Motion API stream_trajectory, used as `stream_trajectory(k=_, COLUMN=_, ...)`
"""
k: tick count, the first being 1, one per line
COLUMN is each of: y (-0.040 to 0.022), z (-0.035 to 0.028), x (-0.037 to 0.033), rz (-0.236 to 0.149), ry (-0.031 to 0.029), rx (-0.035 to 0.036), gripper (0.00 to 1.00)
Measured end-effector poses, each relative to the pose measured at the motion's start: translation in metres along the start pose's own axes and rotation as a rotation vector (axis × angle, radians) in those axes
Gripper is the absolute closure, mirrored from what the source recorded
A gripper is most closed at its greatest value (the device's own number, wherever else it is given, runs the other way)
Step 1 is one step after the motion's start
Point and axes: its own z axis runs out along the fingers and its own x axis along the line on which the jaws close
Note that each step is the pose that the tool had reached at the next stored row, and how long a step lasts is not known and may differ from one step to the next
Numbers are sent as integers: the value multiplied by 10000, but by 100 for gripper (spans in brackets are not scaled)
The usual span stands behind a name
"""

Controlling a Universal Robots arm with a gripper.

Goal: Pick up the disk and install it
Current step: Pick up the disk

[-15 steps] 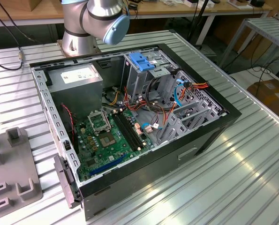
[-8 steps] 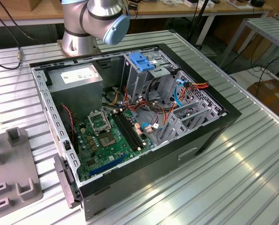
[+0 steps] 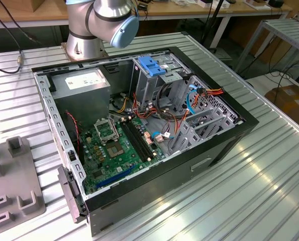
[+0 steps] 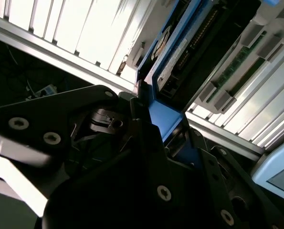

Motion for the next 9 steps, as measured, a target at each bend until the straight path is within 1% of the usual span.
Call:
stream_trajectory(k=5, y=0, z=-40, x=0, rz=0, ry=-22, rx=-1, gripper=63)
stream_trajectory(k=9, y=-1, z=-84, x=1, rz=0, ry=-56, rx=-5, gripper=63)
